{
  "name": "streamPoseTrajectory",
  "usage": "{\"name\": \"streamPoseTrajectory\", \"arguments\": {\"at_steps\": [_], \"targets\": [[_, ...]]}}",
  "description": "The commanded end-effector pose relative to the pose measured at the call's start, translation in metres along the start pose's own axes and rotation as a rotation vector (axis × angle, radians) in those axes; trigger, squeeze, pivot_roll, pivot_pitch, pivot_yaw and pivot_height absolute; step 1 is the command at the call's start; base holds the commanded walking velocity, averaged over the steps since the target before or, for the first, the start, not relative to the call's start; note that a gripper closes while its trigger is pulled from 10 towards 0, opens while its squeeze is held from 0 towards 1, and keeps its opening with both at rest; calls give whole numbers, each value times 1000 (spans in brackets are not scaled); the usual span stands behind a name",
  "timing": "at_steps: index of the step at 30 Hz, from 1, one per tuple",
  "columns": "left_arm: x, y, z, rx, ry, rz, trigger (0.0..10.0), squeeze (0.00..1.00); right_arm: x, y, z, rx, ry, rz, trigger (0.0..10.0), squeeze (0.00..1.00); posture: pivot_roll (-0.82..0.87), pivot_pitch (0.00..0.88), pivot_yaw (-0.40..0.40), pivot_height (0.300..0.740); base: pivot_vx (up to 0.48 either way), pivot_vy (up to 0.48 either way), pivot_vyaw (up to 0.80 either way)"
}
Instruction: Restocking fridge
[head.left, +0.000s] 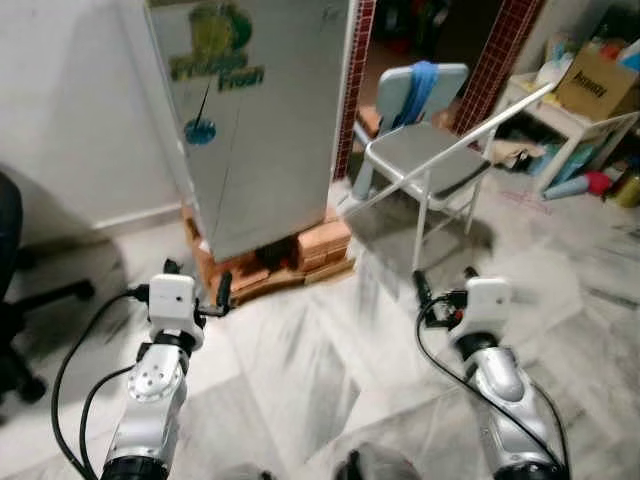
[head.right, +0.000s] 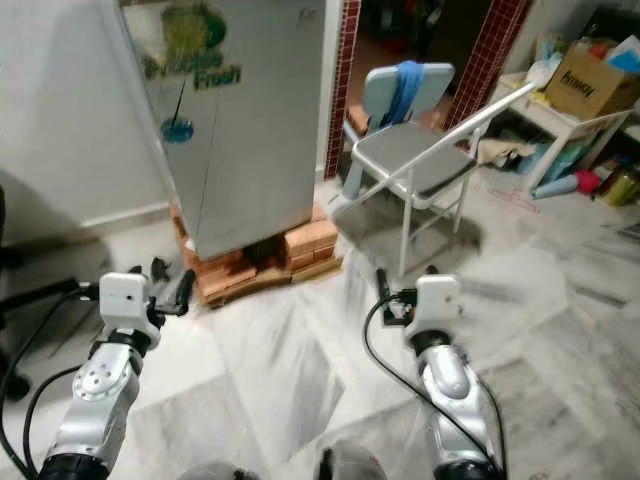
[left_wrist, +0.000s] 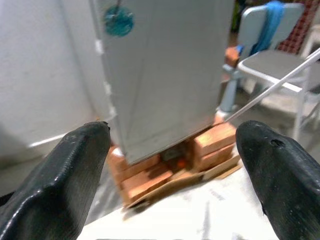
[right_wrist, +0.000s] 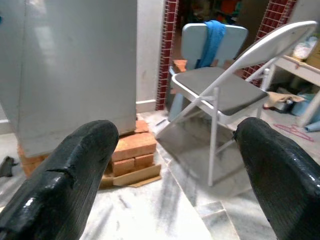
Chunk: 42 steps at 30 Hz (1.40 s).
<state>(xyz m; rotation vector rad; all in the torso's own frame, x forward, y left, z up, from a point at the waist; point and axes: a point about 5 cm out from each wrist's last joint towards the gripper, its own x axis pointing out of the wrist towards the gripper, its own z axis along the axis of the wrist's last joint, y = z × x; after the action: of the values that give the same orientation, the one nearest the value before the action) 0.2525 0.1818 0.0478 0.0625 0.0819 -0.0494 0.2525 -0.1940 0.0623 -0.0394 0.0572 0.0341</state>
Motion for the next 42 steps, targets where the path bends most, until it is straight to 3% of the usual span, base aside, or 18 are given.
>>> {"name": "streamPoseTrajectory", "arguments": {"at_steps": [1, 6, 13, 21, 30, 42], "targets": [[-4, -2, 1, 5, -7, 0, 10000, 0, -5, -4, 1, -1, 4, -4, 10000, 0, 24, 0, -18, 740, 0, 446, 0], [-13, -1, -6, -9, 24, 1, 10000, 0, -17, -10, -5, -17, 36, -12, 10000, 0, 20, 6, -25, 740, 0, 445, 0], [-3, -7, 3, 10, -2, -27, 10000, 0, -7, -1, 4, -13, 14, 7, 10000, 0, 21, 8, -28, 740, 298, 276, -144], [-2, -6, 6, 14, -7, -28, 10000, 0, -7, 4, 7, -31, 6, 38, 10000, 0, 22, 9, -30, 740, 468, 0, -645], [-2, -7, 4, -15, 13, -16, 10000, 0, -3, 7, 9, -29, 4, 39, 10000, 0, 25, 11, -29, 740, 455, 0, -110], [-6, 2, -1, -21, 58, 28, 10000, 0, -4, 2, 8, -45, 14, 40, 10000, 0, 27, 12, -27, 740, 233, 381, -630]]}}
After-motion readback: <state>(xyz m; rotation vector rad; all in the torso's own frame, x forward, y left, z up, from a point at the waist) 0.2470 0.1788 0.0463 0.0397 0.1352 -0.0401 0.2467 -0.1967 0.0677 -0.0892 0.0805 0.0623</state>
